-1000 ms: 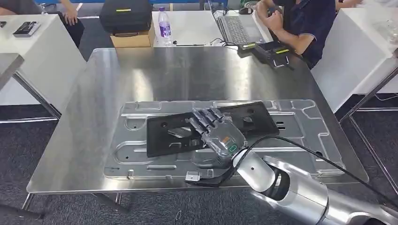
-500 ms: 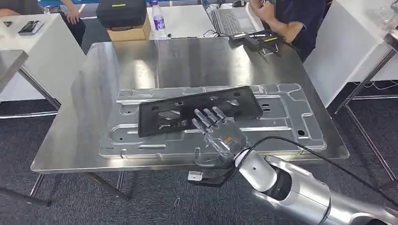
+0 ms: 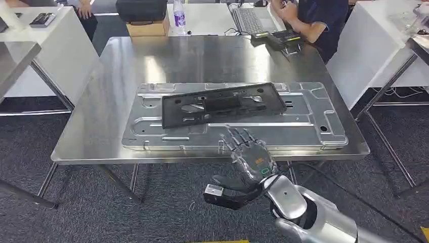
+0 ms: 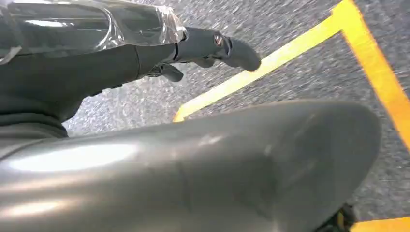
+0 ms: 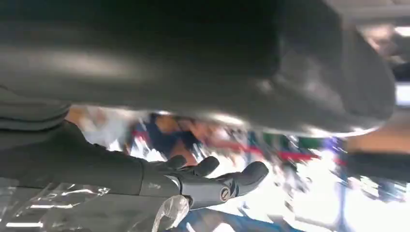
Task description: Take the parts from the cabinet and place them on the table.
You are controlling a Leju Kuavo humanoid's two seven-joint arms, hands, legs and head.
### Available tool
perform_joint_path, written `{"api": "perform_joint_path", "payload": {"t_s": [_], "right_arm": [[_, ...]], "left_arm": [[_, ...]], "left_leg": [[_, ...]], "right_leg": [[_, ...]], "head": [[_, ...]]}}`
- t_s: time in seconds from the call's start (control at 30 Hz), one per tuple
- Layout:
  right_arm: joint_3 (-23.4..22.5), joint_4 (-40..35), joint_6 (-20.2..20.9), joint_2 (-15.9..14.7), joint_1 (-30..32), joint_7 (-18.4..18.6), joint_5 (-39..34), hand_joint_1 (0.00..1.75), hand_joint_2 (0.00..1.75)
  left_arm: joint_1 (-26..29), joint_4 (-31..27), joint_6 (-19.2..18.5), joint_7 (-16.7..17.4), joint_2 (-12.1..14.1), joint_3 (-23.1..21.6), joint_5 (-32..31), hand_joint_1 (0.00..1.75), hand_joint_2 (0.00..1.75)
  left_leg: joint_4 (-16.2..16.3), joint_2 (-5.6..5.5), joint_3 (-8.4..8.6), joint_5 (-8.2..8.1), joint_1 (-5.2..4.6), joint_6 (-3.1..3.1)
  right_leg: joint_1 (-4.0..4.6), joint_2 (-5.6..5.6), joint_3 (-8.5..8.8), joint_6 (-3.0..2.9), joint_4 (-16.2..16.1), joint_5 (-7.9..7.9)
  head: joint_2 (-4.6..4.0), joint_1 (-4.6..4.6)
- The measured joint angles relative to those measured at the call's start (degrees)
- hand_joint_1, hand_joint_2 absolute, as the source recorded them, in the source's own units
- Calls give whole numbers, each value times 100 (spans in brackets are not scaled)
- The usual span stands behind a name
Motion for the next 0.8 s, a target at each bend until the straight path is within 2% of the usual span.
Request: {"api": "perform_joint_path", "payload": {"t_s": [0.03,0.07,0.1,0.13,0.17,0.2,0.23,0.27,0.3,0.33,0.37,0.4,0.43,0.47,0.5,0.53,0.57,0.6,0.63,0.67,0.7,0.73,0.8], "right_arm": [[-120,42,-184,-35,193,26,-101,0,0],[-241,90,-351,-50,379,44,-237,0,0],[-353,151,-496,-61,554,64,-406,0,0],[-564,301,-656,-55,790,105,-716,0,0],[-698,410,-711,-50,1025,131,-928,0,0],[-834,598,-742,-48,1246,171,-1208,0,0],[-937,988,-730,-50,1421,218,-1522,0,0],[-1028,1403,-575,-4,1547,298,-1980,0,0],[-1078,1787,-383,76,1654,280,-2493,0,0],[-1148,2258,-168,122,1784,87,-3209,0,0],[-1201,2643,-73,173,1899,-106,-3596,0,0],[-1293,3193,48,267,2029,-313,-4028,0,0],[-1388,3708,193,387,2129,-422,-4421,0,0],[-1481,4148,297,503,2232,-422,-4681,0,0],[-1568,4493,423,597,2310,-290,-4890,0,0],[-1664,4843,574,750,2360,-32,-4925,0,0],[-1743,5335,782,934,2368,404,-4956,0,0],[-1813,5750,935,1144,2372,795,-4964,0,0],[-1867,6026,848,1250,2418,855,-5010,0,0],[-1931,6200,638,1410,2451,804,-5096,0,0],[-2018,6403,348,1515,2449,712,-5137,0,0],[-2103,6603,152,1700,2446,634,-5156,0,0],[-2226,6964,-41,1867,2446,454,-5176,0,0]], "left_arm": [[26,0,18,-6,2,24,28,0,0],[54,0,31,-7,2,37,42,0,0],[64,0,55,-11,2,46,70,0,0],[80,0,72,-26,4,83,112,0,0],[89,0,81,-42,2,103,123,0,0],[96,0,96,-46,2,114,120,0,0],[109,0,103,-29,0,120,108,0,0],[132,0,99,33,0,120,57,0,0],[137,0,75,90,2,120,-2,0,0],[128,0,38,157,-6,118,-59,0,0],[118,0,7,177,-22,118,-101,0,0],[91,0,-28,217,-28,118,-125,0,0],[63,0,-55,225,-33,116,-135,0,0],[38,0,-79,230,-37,116,-142,0,0],[29,0,-89,232,-37,116,-144,0,0],[28,0,-96,236,-37,116,-157,0,0],[30,0,-111,238,-37,112,-175,0,0],[12,0,-122,245,-37,112,-186,0,0],[-14,0,-120,245,-37,112,-177,0,0],[-35,0,-109,238,-33,112,-153,0,0],[-45,0,-92,234,-31,112,-127,0,0],[-51,0,-92,236,-31,112,-124,0,0],[-57,0,-98,276,-31,112,-157,0,0]], "left_leg": [[30,-4,-81,38,0,-14],[76,-5,-166,72,0,-36],[125,-5,-209,92,-1,-61],[146,-10,-260,118,-25,-95],[158,-19,-243,140,-16,-106],[174,-30,-243,169,-16,-141],[175,-36,-254,229,23,-182],[173,-52,-270,265,11,-209],[228,-57,-312,208,48,-229],[416,-48,-415,-130,44,-281],[725,-45,-521,-497,68,-326],[1197,-42,-639,-904,88,-367],[1627,-41,-716,-1183,95,-386],[2026,-41,-755,-1364,94,-391],[2243,-41,-721,-1351,93,-384],[2229,-42,-586,-1168,86,-363],[2012,-43,-350,-921,74,-326],[1540,-46,5,-685,40,-272],[975,-51,391,-607,9,-215],[426,-66,771,-693,-20,-159],[-109,-51,1038,-797,-43,-108],[-196,-52,1071,-851,-48,-118],[-147,-37,984,-794,-74,-80]], "right_leg": [[-6,-1,275,-1,-373,216],[-9,-3,646,-6,-900,360],[-11,-6,943,-13,-1355,244],[6,-11,1242,-31,-1788,-6],[32,10,1243,-125,-1819,45],[46,2,1226,-150,-1844,45],[83,1,1196,-212,-1815,82],[84,-17,1172,-264,-1827,124],[46,-51,1113,-307,-1843,181],[43,-67,1016,-331,-1839,260],[39,-81,934,-361,-1840,332],[39,-112,815,-369,-1835,398],[44,-128,723,-367,-1833,466],[48,-150,627,-367,-1830,523],[55,-168,544,-368,-1825,579],[63,-163,461,-367,-1823,641],[75,-146,395,-363,-1821,698],[81,-139,336,-354,-1818,750],[87,-132,298,-344,-1818,802],[89,-133,273,-332,-1814,844],[112,-116,258,-315,-1808,895],[100,-106,230,-291,-1812,968],[69,-89,213,-225,-1828,1079]], "head": [[0,2],[0,2],[0,0],[2,7],[2,-15],[0,-15],[2,-18],[2,-17],[0,-13],[2,-24],[0,-26],[0,-28],[0,-28],[0,-28],[0,-28],[0,-28],[2,-31],[2,-31],[0,-35],[2,-33],[0,-46],[0,-17],[0,-24]]}}
